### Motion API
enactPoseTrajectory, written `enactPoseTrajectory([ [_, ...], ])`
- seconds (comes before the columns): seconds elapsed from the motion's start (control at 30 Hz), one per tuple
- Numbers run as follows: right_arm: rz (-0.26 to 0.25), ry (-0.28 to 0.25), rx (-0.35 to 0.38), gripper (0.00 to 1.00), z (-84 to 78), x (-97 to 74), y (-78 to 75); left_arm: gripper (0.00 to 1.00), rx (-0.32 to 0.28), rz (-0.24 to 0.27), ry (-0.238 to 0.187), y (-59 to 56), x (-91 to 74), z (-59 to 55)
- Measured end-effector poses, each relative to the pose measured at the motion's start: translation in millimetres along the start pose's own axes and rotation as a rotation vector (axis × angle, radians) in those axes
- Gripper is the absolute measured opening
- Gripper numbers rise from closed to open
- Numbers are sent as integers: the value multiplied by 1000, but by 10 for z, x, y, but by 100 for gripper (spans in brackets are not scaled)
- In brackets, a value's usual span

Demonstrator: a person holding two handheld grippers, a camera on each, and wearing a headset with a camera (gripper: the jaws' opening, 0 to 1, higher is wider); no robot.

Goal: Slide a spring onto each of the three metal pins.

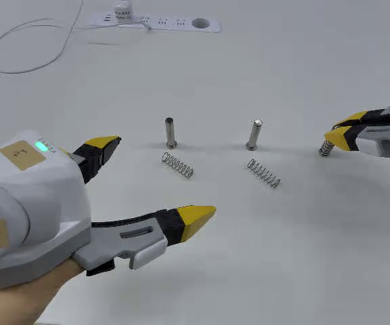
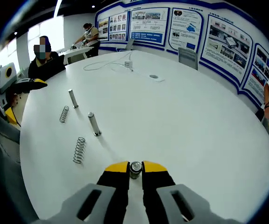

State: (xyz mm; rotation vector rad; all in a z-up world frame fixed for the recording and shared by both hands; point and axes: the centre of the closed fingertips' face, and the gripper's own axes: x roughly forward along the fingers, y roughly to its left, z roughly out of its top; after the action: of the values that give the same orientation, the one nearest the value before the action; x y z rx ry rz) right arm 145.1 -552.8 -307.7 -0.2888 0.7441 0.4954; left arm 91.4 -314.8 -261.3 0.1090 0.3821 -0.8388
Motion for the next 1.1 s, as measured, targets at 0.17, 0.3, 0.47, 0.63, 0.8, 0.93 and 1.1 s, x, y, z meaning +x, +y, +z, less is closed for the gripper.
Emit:
enactPoseTrajectory([
  [0.17, -1, -9, 1, 11, 13, -2, 12, 93, 0, 0, -1, -3, 5, 4],
  [0.3, -1, -11, 8, 11, 22, -1, 18, 93, 1, -2, -2, -9, 11, 10],
  [0.47, -3, -11, 19, 11, 32, 3, 20, 93, 0, -1, 1, 0, 11, 6],
  [0.63, -1, -8, 11, 12, 35, 6, 31, 93, -5, -4, -3, -4, 7, 15],
  [0.8, 4, -16, 14, 18, 56, 3, 50, 94, -5, -4, 0, -7, 4, 13],
  [0.93, 6, -39, 29, 23, 114, -38, 60, 94, -6, -1, 0, 0, -4, 18],
  [1.1, 16, -65, 52, 26, 186, -104, 84, 96, -9, 0, 0, 5, -15, 26],
])
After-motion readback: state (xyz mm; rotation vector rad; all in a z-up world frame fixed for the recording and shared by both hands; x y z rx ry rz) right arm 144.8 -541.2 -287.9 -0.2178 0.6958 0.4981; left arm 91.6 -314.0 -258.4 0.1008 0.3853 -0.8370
